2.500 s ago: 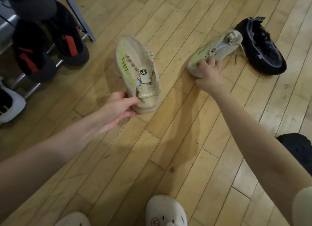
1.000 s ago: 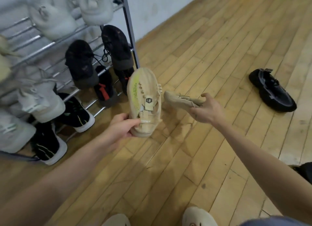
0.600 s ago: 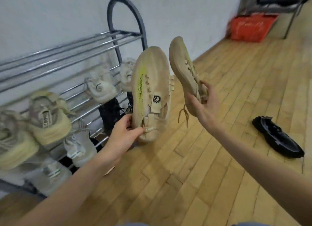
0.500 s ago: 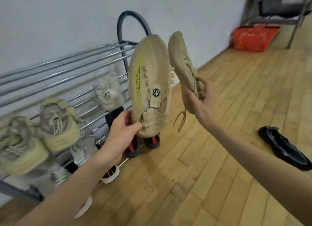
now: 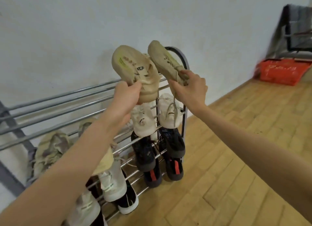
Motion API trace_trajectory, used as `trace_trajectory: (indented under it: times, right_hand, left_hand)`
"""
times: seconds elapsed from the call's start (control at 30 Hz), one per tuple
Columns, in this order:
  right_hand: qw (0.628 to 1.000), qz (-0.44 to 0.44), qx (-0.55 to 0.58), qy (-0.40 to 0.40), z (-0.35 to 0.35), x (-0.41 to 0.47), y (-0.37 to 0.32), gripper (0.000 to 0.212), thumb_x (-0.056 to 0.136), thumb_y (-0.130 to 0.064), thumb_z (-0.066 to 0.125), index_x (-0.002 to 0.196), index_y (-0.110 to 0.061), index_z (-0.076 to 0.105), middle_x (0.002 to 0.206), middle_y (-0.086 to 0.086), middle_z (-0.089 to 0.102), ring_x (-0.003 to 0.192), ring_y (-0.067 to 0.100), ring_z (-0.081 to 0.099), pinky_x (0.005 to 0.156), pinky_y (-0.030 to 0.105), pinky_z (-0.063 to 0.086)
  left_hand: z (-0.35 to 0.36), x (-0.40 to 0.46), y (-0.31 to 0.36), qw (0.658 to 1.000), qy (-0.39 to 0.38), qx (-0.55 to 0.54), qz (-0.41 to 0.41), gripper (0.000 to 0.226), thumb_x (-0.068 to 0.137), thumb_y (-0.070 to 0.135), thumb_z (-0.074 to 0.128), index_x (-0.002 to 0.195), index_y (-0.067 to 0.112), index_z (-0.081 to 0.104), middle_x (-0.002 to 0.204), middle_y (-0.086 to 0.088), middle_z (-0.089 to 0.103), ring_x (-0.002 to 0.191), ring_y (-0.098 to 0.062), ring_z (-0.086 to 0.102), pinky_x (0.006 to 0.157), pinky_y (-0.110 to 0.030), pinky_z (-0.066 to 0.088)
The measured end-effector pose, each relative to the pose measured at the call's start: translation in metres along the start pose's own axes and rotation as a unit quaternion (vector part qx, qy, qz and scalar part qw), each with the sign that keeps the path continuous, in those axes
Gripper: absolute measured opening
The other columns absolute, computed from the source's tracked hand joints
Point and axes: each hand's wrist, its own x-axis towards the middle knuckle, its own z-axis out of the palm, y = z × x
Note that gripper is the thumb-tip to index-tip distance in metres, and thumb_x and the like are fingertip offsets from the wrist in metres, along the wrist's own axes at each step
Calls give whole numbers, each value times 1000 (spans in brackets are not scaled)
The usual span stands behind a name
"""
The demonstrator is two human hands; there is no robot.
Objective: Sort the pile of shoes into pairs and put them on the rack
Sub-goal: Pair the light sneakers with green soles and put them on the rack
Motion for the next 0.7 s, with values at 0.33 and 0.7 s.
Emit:
trace_trajectory:
  times: [0.33, 0.7]
  right_hand:
    - [986, 12, -163, -33, 36, 67, -30, 32, 74, -47, 58, 67, -16, 54, 69, 0, 54, 86, 29, 55, 74, 36, 29]
    - [989, -109, -102, -17, 12, 5, 4, 40, 94, -32, 50, 130, -15, 54, 140, 10, 45, 134, 25, 38, 110, 38, 20]
  left_hand:
    - [10, 45, 1, 995, 12, -60, -73, 35, 98, 19, 46, 131, 6, 47, 123, -11, 57, 99, -24, 60, 67, -36, 56]
    - [-1, 9, -18, 998, 10, 8, -57, 22, 88, 23, 51, 108, 15, 53, 109, -4, 58, 77, -26, 69, 64, -37, 54]
